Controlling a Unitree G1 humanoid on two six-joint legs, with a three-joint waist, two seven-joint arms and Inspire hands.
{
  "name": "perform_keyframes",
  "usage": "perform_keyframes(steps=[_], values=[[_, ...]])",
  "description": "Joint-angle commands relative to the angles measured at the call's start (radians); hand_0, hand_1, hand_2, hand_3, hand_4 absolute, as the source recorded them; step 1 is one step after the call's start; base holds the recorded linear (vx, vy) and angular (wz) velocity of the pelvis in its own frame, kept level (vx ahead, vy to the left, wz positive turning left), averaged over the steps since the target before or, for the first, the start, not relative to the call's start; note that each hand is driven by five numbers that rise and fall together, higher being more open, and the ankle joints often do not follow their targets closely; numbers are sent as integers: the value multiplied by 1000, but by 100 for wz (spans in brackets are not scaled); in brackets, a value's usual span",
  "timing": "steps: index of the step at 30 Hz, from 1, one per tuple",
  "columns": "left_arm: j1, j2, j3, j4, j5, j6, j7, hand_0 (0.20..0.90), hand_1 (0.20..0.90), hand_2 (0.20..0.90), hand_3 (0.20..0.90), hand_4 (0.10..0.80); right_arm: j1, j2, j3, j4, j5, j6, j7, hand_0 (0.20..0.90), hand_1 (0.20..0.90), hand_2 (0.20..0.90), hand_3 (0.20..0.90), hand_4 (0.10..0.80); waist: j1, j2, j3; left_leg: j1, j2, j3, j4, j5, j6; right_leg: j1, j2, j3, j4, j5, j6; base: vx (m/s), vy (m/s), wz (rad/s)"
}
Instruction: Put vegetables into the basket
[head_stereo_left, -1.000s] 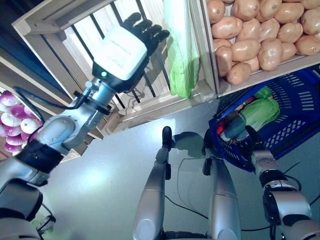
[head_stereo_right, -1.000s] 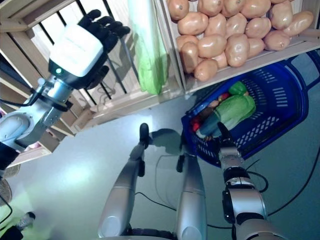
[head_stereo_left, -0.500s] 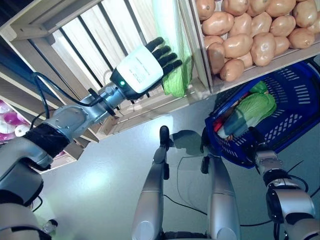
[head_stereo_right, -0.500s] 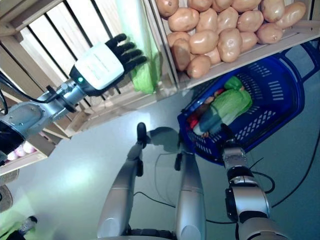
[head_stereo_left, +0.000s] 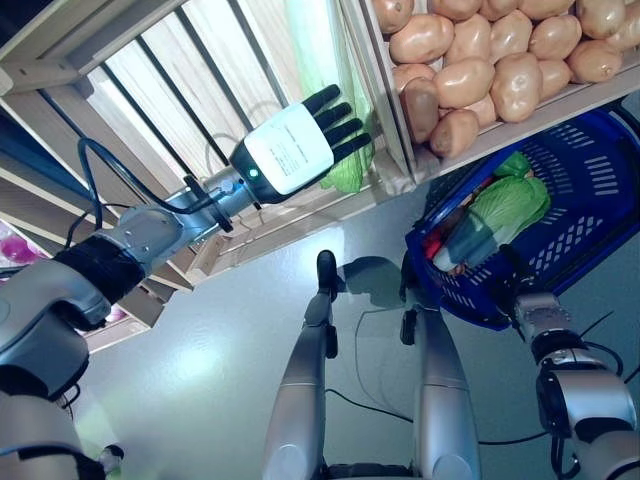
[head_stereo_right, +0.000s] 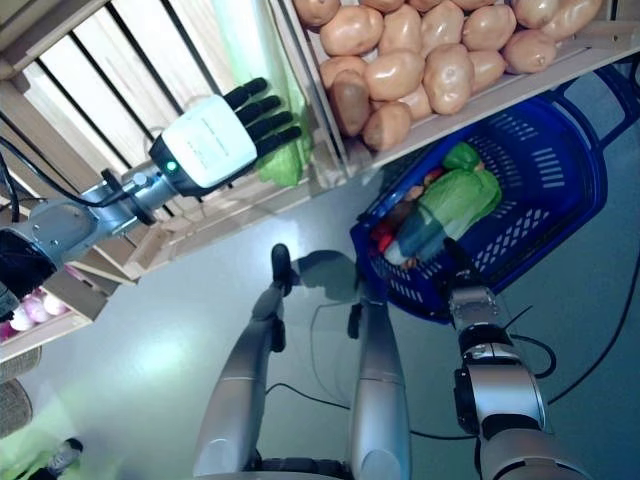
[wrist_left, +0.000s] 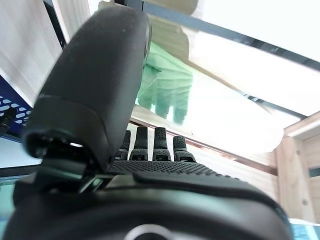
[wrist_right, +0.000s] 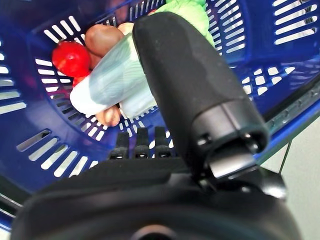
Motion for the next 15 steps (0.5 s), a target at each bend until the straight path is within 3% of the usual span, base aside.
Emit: perform_keyframes(steps=[1,5,15], values=[[-113,-11,64,-13,31,53,42,900,900,900,900,800,24,-91,51,-11,-33,-16,8,900,900,900,900,800,-25,40,-4,-59,-13,34,71,-23,-14,72,30,-15,-101,73,28,0,0,0],[-143,-28,38,17,27,62,25,900,900,900,900,800,17,-84,57,-12,-38,-19,13,900,900,900,900,800,-31,37,-4,-63,-12,34,75,-26,-15,69,32,-15,-98,72,26,0,0,0],[-219,-68,-40,61,51,96,-220,900,900,900,900,800,-2,-87,62,21,-67,-9,29,900,900,900,900,800,-47,34,-4,-69,-7,44,96,-44,-17,63,29,-12,-92,65,29,13,1,-1]])
